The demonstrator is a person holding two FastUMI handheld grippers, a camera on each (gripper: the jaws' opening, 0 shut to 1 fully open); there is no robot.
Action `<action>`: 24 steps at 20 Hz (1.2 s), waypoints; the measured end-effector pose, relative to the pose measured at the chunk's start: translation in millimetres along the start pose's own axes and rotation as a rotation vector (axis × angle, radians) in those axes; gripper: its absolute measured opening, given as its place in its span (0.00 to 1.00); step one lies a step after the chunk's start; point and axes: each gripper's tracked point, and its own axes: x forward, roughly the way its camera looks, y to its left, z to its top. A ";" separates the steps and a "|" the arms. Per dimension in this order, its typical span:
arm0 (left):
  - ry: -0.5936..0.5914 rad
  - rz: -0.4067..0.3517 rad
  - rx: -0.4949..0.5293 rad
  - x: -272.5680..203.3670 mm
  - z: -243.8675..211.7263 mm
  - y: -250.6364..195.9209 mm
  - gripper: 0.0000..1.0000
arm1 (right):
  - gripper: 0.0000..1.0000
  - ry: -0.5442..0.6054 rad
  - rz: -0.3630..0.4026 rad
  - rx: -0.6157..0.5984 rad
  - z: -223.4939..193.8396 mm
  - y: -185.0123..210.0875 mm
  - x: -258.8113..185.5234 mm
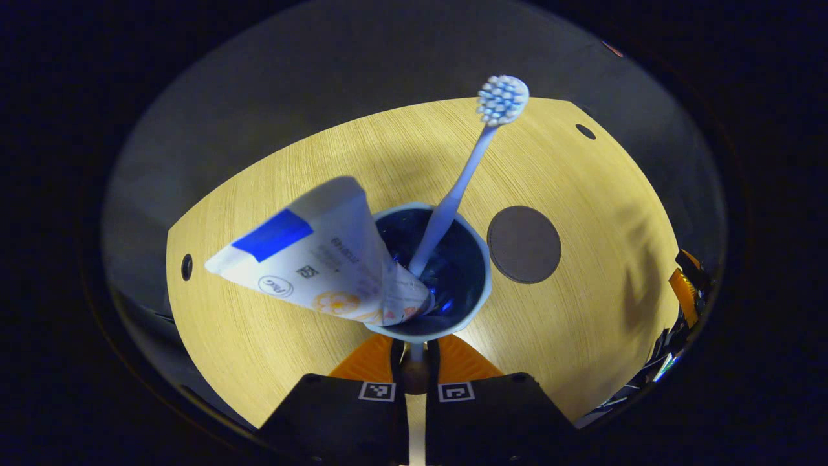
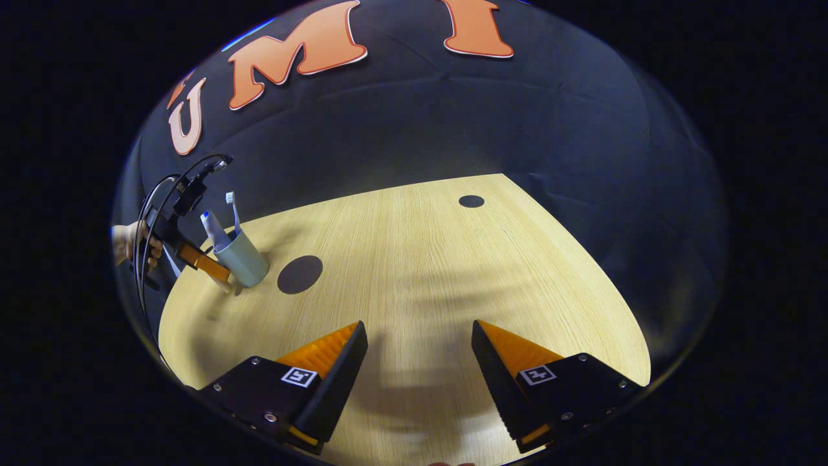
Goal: Put the toothbrush and toothpaste on the desktop into the cup, then pick up the cup and place it on the coaster on the desktop.
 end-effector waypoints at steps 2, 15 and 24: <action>-0.010 -0.010 -0.021 -22.3 -43.1 48.2 0.09 | 0.98 -0.003 0.002 0.003 2.5 0.8 -0.4; -0.056 -0.054 0.021 -24.7 -9.8 6.5 0.09 | 0.98 -0.078 -0.034 -0.034 15.3 -10.1 -27.1; -0.042 -0.101 0.114 -19.0 10.3 -28.3 0.09 | 0.98 -0.105 -0.107 -0.022 7.2 -54.2 -55.3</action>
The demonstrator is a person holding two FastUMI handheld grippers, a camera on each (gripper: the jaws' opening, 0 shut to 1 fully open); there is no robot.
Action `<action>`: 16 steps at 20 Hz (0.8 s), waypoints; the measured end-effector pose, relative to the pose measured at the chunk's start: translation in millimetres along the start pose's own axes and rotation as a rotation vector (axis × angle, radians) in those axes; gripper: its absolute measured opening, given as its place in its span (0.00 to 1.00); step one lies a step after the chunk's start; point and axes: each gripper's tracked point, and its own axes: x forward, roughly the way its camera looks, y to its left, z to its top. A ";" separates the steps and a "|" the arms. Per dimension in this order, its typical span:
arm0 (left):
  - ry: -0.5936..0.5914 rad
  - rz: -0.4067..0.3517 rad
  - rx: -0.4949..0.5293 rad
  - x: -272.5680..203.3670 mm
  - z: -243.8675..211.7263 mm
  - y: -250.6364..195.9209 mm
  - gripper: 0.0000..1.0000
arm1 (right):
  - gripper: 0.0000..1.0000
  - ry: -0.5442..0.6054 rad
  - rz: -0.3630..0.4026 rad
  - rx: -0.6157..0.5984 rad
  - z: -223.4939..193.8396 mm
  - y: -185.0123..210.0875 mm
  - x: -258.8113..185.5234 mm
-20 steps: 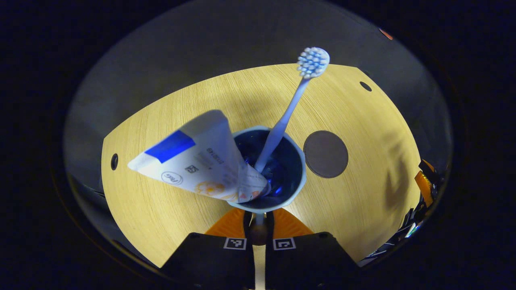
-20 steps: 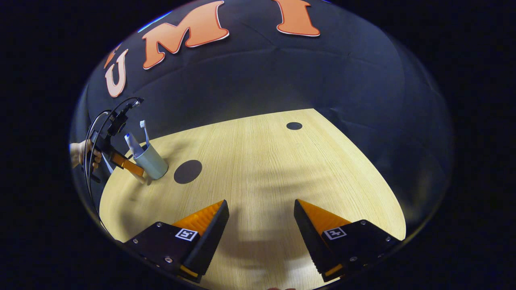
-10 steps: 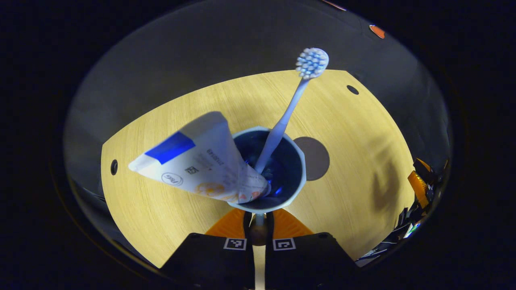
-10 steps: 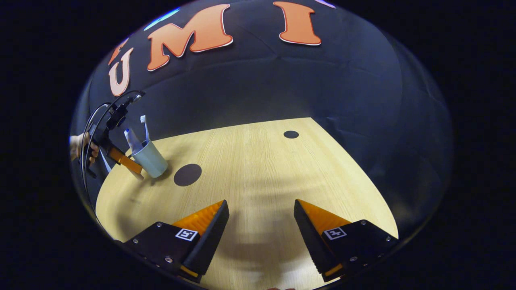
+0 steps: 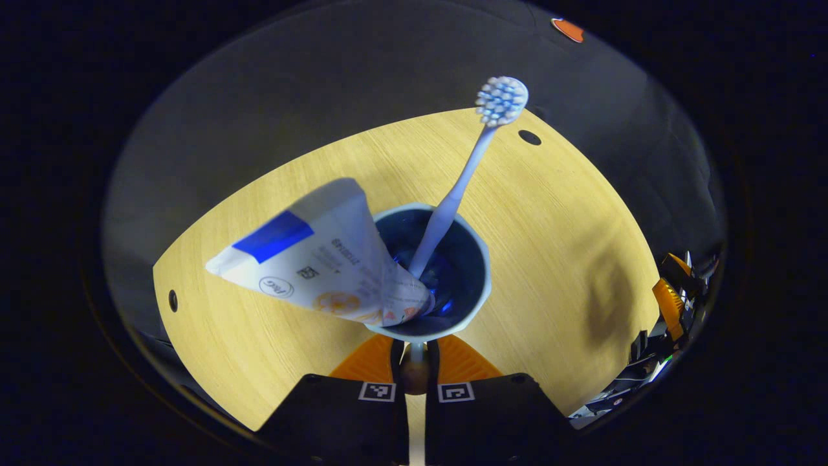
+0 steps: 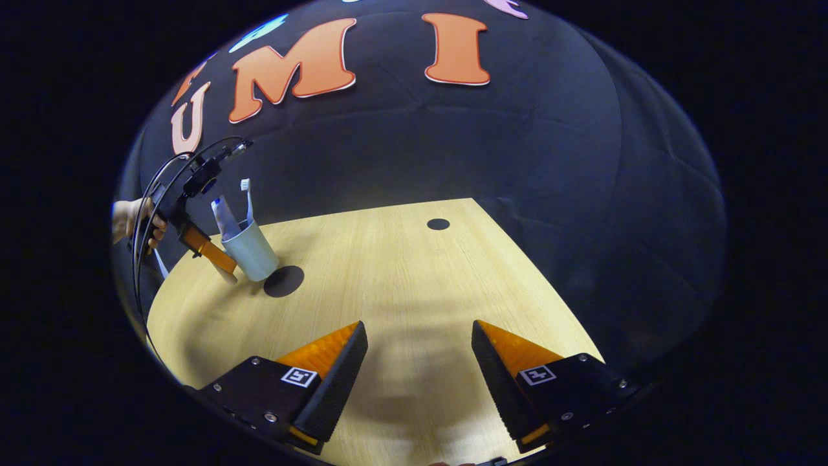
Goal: Put the toothbrush and toothpaste on the desktop into the cup, then pick up the cup and place it on the coaster on the desktop.
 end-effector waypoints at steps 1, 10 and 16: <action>0.006 -0.003 0.004 6.6 1.1 -3.0 0.09 | 0.98 0.003 -0.007 0.004 -2.6 -5.1 -0.3; 0.053 0.015 0.019 14.3 -0.3 -10.3 0.09 | 0.98 0.013 -0.011 0.043 -9.6 -19.4 -5.8; 0.069 0.029 0.031 10.3 -0.6 -11.8 0.10 | 0.98 0.013 0.003 0.032 -10.6 -14.3 -6.1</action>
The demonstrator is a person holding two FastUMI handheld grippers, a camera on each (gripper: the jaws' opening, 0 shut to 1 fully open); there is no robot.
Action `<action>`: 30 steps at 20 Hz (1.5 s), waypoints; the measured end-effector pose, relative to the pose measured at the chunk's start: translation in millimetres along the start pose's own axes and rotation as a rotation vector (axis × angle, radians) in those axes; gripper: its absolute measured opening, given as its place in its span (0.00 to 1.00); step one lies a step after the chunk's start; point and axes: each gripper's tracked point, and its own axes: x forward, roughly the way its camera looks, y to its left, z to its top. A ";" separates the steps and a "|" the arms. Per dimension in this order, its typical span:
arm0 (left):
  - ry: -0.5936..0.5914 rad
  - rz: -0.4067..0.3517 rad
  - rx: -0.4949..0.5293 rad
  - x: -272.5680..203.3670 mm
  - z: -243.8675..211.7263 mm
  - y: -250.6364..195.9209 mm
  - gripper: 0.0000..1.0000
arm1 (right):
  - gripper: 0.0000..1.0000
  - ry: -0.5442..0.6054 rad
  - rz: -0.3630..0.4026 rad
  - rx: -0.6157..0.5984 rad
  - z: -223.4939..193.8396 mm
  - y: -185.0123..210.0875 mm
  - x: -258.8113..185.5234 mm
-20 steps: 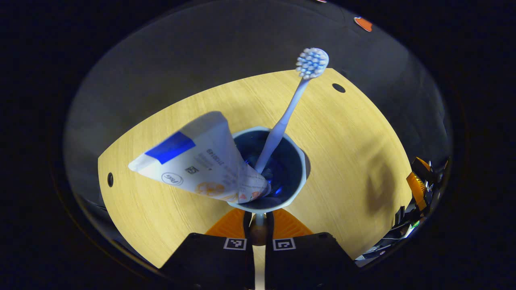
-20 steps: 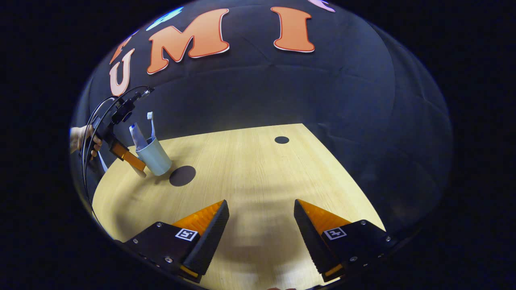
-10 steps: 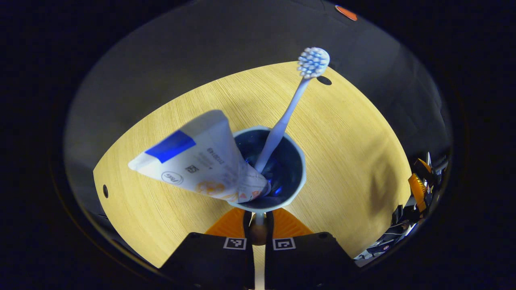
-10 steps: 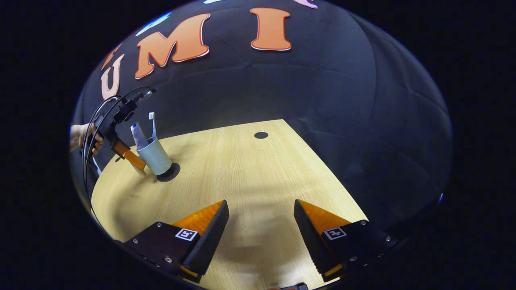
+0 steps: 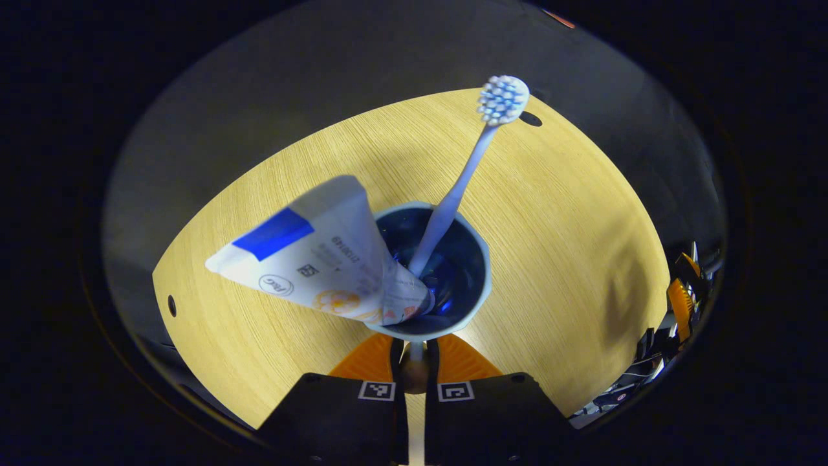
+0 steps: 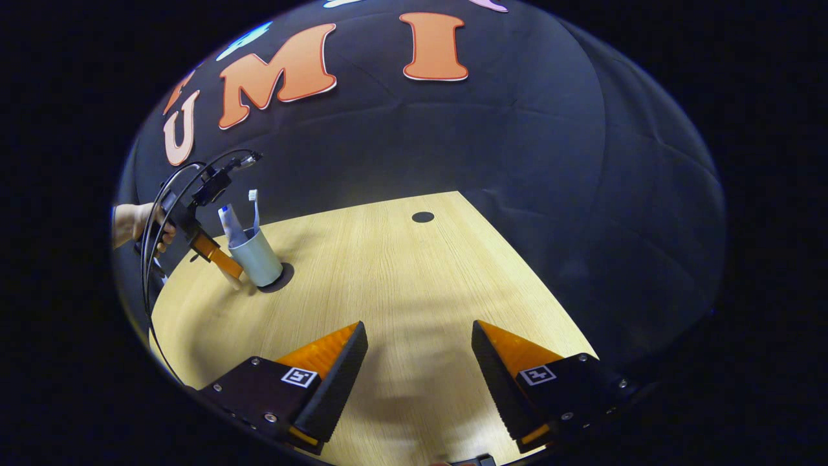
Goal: Put the toothbrush and toothpaste on the desktop into the cup, then pick up the cup and place it on the coaster on the desktop.
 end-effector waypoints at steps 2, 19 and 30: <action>0.017 0.006 0.017 3.4 -0.8 -4.0 0.10 | 0.98 0.004 0.000 -0.003 -2.0 -1.2 0.8; -0.019 0.003 -0.009 -12.9 9.5 -31.8 0.84 | 0.98 0.009 0.015 -0.002 -0.3 9.6 -1.0; -0.316 0.150 -0.184 -88.0 52.1 -35.4 0.98 | 0.98 -0.084 0.152 -0.127 60.8 98.6 -9.1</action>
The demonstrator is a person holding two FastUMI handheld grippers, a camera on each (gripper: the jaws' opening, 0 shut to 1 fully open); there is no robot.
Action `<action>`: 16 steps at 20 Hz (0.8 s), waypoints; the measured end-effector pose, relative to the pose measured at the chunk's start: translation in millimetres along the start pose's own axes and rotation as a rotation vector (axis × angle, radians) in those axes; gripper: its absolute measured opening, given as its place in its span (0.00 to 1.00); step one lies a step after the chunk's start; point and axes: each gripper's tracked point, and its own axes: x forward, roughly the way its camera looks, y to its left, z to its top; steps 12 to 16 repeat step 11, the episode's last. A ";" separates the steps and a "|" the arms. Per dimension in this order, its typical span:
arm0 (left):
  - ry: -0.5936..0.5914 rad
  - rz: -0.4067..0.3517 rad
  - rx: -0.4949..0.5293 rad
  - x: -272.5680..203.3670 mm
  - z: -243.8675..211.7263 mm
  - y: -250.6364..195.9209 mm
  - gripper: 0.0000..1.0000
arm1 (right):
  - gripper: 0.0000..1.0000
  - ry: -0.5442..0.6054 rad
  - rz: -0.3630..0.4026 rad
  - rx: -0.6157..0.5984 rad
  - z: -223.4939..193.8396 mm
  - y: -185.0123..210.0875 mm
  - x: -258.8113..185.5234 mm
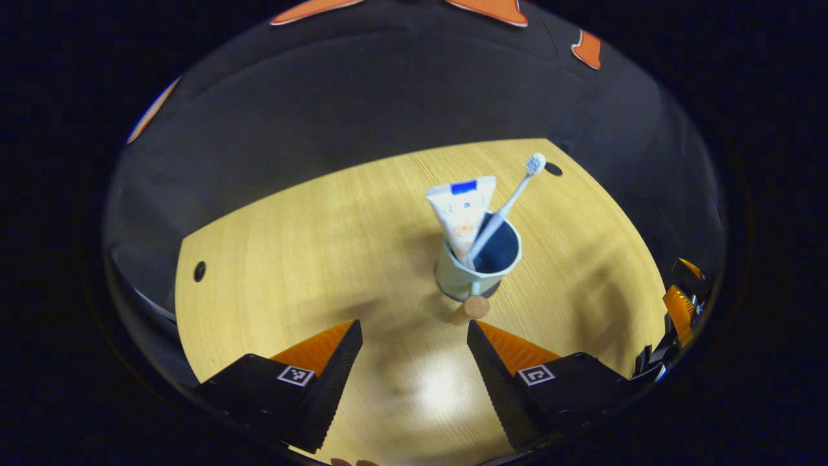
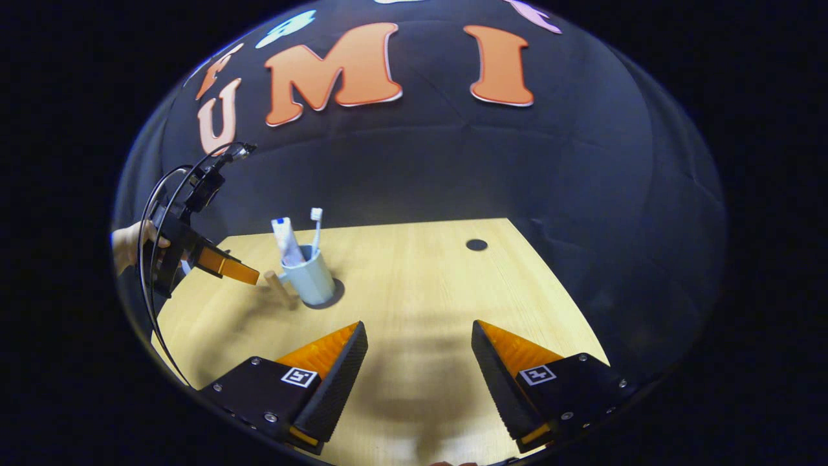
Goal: Put the toothbrush and toothpaste on the desktop into the cup, then pick up the cup and place it on the coaster on the desktop.
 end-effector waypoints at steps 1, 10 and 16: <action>-0.053 0.031 -0.010 -2.7 -22.4 -14.1 0.98 | 0.98 -0.020 0.016 -0.015 10.5 10.0 -0.6; -0.502 0.165 -0.149 -66.4 38.4 13.8 0.97 | 0.97 -0.225 0.092 -0.099 114.4 71.9 -17.3; -0.555 0.181 -0.161 -74.4 43.0 14.5 0.98 | 0.97 -0.248 0.092 -0.097 123.5 75.8 -21.4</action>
